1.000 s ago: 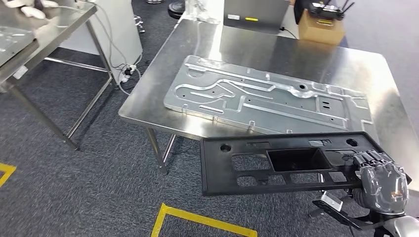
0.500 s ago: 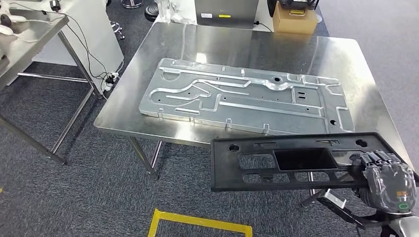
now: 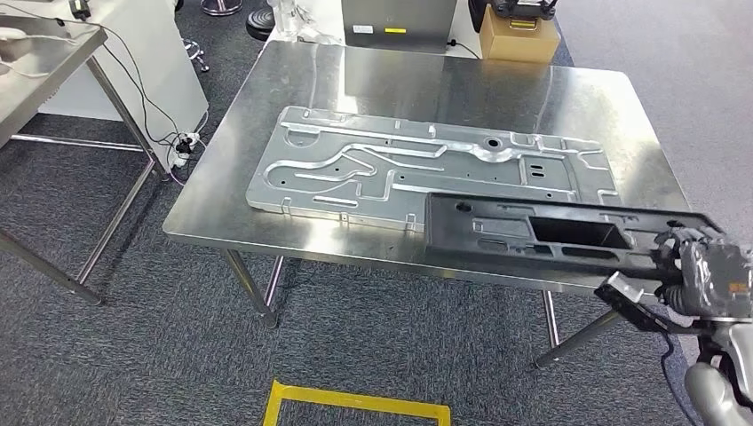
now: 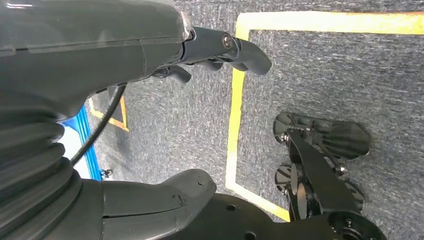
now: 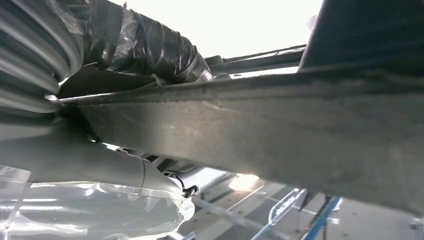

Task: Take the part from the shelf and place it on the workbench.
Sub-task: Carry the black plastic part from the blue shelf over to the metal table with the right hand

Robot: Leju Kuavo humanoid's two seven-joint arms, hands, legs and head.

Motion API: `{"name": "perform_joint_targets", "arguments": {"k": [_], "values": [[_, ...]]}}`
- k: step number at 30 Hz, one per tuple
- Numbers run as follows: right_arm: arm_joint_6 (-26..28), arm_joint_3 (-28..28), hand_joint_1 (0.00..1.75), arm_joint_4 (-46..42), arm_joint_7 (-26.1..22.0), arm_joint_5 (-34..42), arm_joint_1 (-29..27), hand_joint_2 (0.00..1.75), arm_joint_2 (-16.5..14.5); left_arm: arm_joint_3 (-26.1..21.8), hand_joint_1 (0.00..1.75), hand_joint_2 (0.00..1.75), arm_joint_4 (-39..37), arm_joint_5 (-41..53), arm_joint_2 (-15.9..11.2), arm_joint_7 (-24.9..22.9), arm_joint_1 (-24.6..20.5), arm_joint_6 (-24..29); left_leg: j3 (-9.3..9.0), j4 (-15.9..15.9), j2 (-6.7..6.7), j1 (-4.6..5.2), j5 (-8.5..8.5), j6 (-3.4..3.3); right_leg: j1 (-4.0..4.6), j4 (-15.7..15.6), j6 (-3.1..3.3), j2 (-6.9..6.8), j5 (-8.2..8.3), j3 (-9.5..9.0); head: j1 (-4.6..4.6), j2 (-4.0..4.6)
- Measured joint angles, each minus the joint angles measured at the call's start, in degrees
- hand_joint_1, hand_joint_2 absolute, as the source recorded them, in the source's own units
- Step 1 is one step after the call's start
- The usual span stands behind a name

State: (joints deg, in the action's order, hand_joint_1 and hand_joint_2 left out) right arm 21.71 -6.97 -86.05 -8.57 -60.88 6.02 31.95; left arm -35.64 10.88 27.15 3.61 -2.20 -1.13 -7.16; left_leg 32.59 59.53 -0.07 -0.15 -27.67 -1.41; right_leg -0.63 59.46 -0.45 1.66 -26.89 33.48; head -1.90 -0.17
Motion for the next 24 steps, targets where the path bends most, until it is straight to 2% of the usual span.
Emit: {"name": "perform_joint_targets", "arguments": {"k": [4,8,13,17,24], "values": [[-0.7,3.1,1.75,11.7,0.6,-1.2,11.9,1.75,0.4,0.1,0.00,1.75,0.0,1.2,-0.1,-0.1,-0.5,-0.6,0.09,0.0,0.10,0.05,0.14,-0.23,-0.05,-0.2,-0.37,-0.07,0.22,-0.03,0.00,0.00],[0.0,6.7,1.75,20.5,1.1,-2.0,19.2,1.75,0.3,0.1,0.00,1.75,0.0,1.8,-0.1,-0.2,-0.6,-0.6,0.14,0.1,0.29,0.07,0.19,-0.29,-0.06,-0.3,-0.57,-0.29,0.22,-0.02,-0.01,0.00],[1.0,11.0,1.75,26.9,2.4,-4.6,24.3,1.75,-1.1,0.1,0.00,1.75,0.0,2.7,-0.2,-0.6,-0.6,-0.6,0.14,-0.1,0.39,0.05,0.20,-0.28,-0.03,-0.2,-0.67,-0.42,0.18,0.03,-0.01,0.00],[2.7,14.3,1.75,31.5,4.7,-7.5,28.1,1.75,-3.7,0.1,0.00,1.75,0.0,3.5,-0.2,-0.9,-0.9,-0.6,0.03,-0.3,0.39,0.00,0.26,-0.23,0.02,-0.2,-0.65,-0.42,0.17,0.08,-0.01,0.01],[3.6,17.2,1.75,35.7,5.1,-7.9,30.8,1.75,-5.9,0.1,0.00,1.75,0.0,3.7,-0.2,-1.0,-0.9,-0.6,0.08,-0.4,0.59,-0.07,0.37,-0.08,0.10,-0.2,-0.57,-0.67,0.11,0.13,-0.01,0.00]]}}
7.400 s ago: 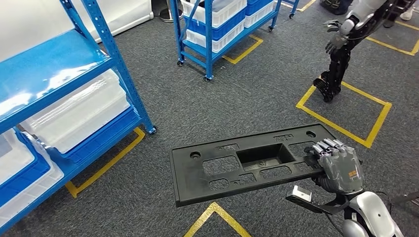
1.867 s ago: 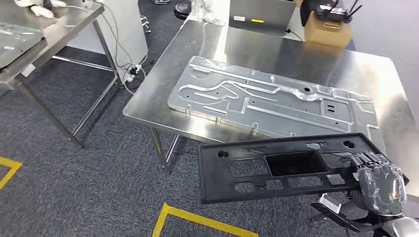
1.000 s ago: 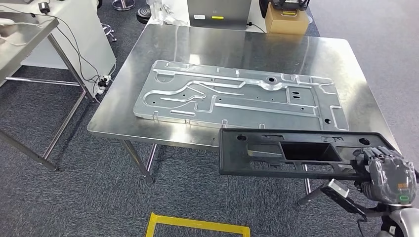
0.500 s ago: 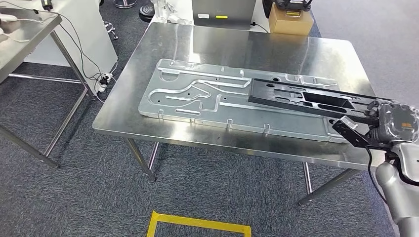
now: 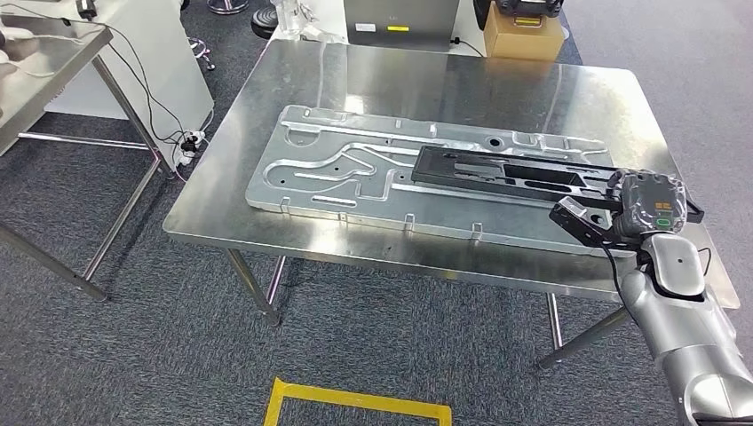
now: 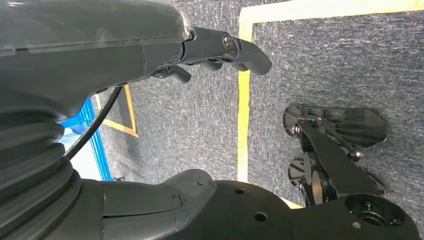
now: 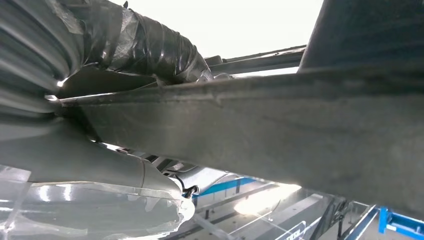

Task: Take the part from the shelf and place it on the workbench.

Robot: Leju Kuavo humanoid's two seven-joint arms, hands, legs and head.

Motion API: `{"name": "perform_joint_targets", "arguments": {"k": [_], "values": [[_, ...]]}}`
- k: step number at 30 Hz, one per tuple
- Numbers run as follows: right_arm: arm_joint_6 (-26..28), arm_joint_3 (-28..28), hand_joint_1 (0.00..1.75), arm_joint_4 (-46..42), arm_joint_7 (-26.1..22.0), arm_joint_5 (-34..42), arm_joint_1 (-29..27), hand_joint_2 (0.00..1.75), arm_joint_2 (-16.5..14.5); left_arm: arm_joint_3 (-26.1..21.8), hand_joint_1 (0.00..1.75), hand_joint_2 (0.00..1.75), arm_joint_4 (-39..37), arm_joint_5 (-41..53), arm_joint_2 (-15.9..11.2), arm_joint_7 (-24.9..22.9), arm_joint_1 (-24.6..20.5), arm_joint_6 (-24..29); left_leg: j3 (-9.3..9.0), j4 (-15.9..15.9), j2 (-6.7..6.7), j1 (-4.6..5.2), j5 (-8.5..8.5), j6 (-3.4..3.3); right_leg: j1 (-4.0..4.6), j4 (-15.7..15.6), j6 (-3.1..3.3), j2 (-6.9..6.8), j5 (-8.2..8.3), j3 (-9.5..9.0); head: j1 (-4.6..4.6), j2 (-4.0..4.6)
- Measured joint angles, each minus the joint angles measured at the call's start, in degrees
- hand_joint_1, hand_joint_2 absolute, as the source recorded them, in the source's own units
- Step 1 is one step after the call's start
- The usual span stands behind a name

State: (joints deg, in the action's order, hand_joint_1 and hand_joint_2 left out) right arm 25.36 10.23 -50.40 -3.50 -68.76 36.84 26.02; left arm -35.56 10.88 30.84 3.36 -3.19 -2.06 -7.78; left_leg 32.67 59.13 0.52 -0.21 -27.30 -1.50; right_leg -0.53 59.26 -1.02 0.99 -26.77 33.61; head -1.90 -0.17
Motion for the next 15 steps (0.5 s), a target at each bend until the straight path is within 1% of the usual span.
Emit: {"name": "perform_joint_targets", "arguments": {"k": [7,9,11,15], "values": [[0.0,1.4,1.75,2.1,0.0,0.0,1.3,1.75,-1.0,0.0,0.00,1.75,0.0,0.2,-0.1,0.0,0.0,0.0,0.05,0.0,-0.01,-0.01,0.00,0.00,0.01,0.0,0.02,0.00,-0.01,0.05,0.00,0.00],[0.0,2.0,1.75,3.2,0.1,-0.6,2.2,1.75,-1.8,0.0,0.00,1.75,0.0,0.6,-0.1,0.3,0.0,-0.3,0.06,0.0,-0.04,-0.01,0.00,0.01,0.01,0.0,0.02,0.04,-0.01,0.06,0.00,0.01],[0.1,2.9,1.75,5.5,0.5,-1.8,3.8,1.75,-3.3,0.0,0.00,1.75,0.0,1.1,-0.1,1.0,-0.1,-0.9,0.04,0.0,-0.09,-0.02,0.00,0.01,0.02,0.0,0.02,0.12,0.00,0.09,0.00,0.01],[0.3,5.5,1.75,12.1,2.1,-4.4,7.8,1.75,-8.1,0.1,0.00,1.75,0.0,2.0,-0.1,1.5,-0.4,-1.5,-0.02,0.0,-0.15,-0.03,0.05,0.08,0.03,0.1,0.03,0.17,0.00,0.11,0.00,0.01]]}}
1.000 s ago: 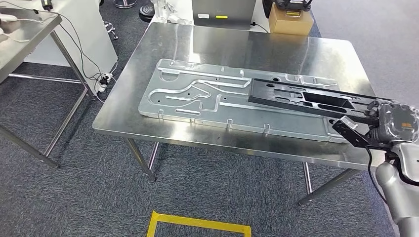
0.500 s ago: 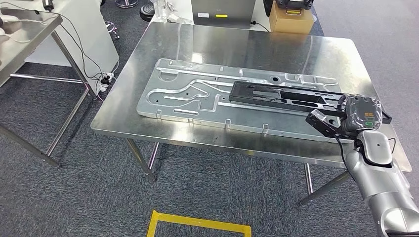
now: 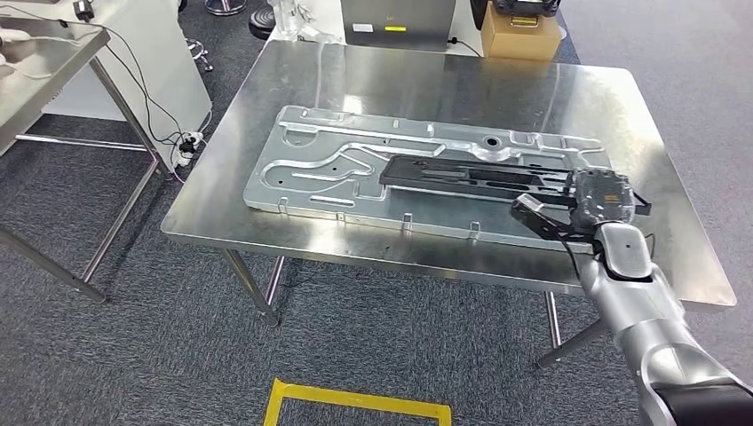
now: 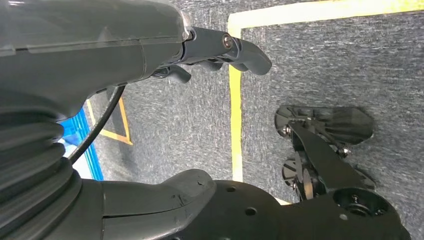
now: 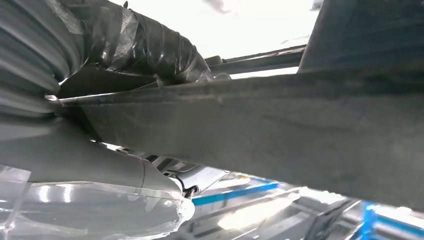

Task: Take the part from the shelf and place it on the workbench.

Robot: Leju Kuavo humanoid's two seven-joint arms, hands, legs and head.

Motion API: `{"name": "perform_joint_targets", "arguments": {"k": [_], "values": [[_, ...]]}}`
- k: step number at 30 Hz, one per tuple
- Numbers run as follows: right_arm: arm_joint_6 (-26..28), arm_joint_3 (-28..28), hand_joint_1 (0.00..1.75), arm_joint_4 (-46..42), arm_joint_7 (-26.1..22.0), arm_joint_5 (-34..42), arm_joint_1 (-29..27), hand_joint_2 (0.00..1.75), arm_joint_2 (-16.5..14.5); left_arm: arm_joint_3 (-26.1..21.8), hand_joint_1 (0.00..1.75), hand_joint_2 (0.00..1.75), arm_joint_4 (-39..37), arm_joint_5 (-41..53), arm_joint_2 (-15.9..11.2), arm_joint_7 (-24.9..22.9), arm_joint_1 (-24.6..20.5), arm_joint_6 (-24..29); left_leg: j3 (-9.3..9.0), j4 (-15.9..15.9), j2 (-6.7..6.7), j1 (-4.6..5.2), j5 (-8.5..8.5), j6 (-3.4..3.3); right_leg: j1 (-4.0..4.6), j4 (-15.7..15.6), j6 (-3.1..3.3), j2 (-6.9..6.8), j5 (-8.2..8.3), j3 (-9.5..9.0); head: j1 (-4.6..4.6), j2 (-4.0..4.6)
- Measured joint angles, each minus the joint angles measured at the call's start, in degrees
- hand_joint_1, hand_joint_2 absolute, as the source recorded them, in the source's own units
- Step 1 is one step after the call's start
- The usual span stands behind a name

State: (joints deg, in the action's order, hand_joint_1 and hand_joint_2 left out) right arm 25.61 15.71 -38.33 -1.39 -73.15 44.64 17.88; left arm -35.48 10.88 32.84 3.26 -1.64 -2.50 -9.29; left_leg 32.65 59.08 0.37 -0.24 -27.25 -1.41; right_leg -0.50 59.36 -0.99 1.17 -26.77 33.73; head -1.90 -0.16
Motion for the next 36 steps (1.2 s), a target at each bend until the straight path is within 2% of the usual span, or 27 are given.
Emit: {"name": "perform_joint_targets", "arguments": {"k": [5,10,20,36], "values": [[0.0,2.1,1.75,6.5,1.4,-0.8,3.0,1.75,-5.7,0.0,0.00,1.75,0.0,0.2,0.0,0.0,0.0,-0.1,0.02,0.0,0.12,-0.08,0.06,0.09,0.10,0.0,0.03,-0.15,-0.02,0.01,0.00,-0.01],[0.3,2.7,1.75,10.3,1.7,-0.5,3.6,1.75,-8.5,0.0,0.00,1.75,0.0,-0.2,0.0,-0.1,0.0,0.2,0.05,0.0,0.14,-0.13,0.05,0.13,0.13,0.0,0.08,-0.15,-0.06,0.02,0.00,-0.01],[1.1,3.7,1.75,13.3,1.4,-0.6,4.0,1.75,-10.1,0.0,0.00,1.75,0.0,-0.3,0.0,-0.2,0.0,0.0,0.00,0.0,0.13,-0.13,0.04,0.15,0.14,0.0,0.09,-0.15,-0.06,-0.02,0.01,-0.01],[1.2,3.8,1.75,14.1,1.3,-0.6,4.2,1.75,-10.5,0.0,0.00,1.75,0.0,-0.3,0.0,-0.2,0.0,-0.1,-0.05,0.0,0.13,-0.14,0.05,0.15,0.15,0.0,0.09,-0.15,-0.06,-0.07,0.00,-0.01]]}}
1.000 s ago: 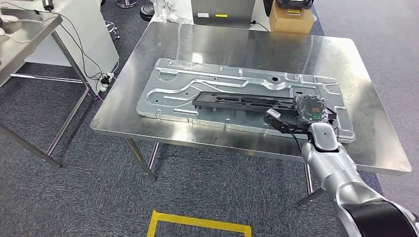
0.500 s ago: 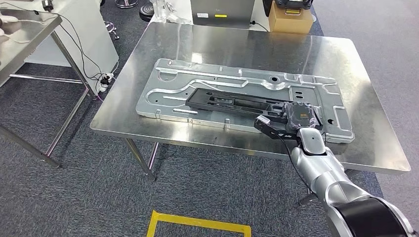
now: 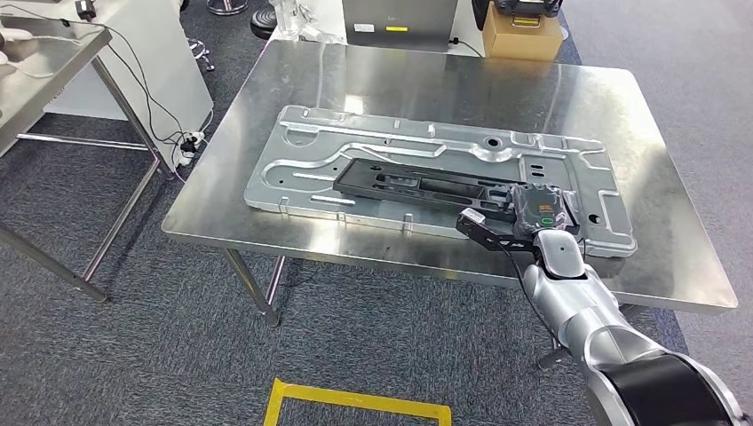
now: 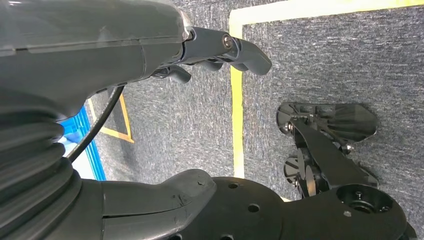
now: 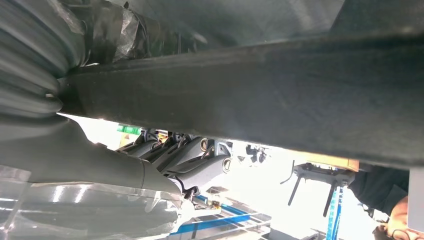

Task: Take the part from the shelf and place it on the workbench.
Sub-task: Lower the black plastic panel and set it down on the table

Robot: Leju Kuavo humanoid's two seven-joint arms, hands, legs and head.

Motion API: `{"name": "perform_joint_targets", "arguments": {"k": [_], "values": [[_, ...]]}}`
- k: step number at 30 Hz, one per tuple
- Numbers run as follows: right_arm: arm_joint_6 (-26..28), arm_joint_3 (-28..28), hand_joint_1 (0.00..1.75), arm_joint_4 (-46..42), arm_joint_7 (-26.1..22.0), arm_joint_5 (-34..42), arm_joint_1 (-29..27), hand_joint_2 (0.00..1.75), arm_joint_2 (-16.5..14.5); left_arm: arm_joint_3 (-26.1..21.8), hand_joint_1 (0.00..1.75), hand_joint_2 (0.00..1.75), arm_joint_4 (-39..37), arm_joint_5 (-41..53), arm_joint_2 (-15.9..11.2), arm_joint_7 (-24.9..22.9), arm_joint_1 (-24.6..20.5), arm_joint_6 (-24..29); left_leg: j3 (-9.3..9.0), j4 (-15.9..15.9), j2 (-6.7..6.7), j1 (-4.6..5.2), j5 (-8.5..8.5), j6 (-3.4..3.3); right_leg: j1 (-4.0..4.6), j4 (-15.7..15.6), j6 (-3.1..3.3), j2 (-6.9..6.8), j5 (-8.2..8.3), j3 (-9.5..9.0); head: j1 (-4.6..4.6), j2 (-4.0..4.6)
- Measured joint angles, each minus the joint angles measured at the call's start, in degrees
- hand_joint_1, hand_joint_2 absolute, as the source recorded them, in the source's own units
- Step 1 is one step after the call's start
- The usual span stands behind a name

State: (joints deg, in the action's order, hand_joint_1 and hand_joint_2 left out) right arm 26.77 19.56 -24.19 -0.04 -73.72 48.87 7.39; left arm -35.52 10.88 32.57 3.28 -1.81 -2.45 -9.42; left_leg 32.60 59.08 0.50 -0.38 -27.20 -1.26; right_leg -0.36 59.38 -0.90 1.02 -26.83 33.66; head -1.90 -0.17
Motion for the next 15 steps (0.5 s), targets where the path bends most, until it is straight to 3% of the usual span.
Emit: {"name": "perform_joint_targets", "arguments": {"k": [1,5,8,12,15], "values": [[0.0,0.0,1.75,0.0,0.0,0.0,0.0,1.75,0.0,0.0,0.00,1.75,0.0,0.0,0.0,0.0,0.0,0.0,0.00,0.0,0.00,0.00,0.00,0.00,0.00,0.0,0.00,0.00,0.00,0.00,0.01,0.01],[0.0,0.0,0.00,0.1,-0.1,0.0,0.0,0.00,-0.1,0.0,0.00,1.75,0.0,0.1,0.0,0.1,0.0,-0.3,0.00,0.0,-0.01,0.00,0.00,0.00,0.00,0.0,0.00,0.01,0.00,0.00,0.01,0.01],[-0.2,0.0,0.00,0.1,-0.2,0.0,0.0,0.00,-0.3,0.0,0.00,1.75,0.0,0.3,0.0,0.2,0.0,-0.8,0.00,0.0,-0.04,0.00,0.00,0.00,0.00,0.0,0.00,0.03,0.00,0.01,0.00,0.01],[-0.3,0.0,0.00,0.2,-0.3,0.0,0.0,0.00,-0.4,-0.3,0.00,0.00,0.0,-0.2,0.0,0.2,0.0,-1.0,-0.01,0.0,-0.05,0.00,0.00,0.00,0.00,0.0,0.01,0.03,0.01,0.02,0.01,0.00],[-0.2,0.0,0.00,0.2,-0.7,0.1,-0.2,0.00,-0.6,-0.8,0.00,0.00,0.0,-0.5,0.0,0.2,0.1,-1.1,0.00,0.0,-0.02,0.00,0.00,0.01,0.00,0.0,0.01,0.01,0.01,0.02,0.01,0.01]]}}
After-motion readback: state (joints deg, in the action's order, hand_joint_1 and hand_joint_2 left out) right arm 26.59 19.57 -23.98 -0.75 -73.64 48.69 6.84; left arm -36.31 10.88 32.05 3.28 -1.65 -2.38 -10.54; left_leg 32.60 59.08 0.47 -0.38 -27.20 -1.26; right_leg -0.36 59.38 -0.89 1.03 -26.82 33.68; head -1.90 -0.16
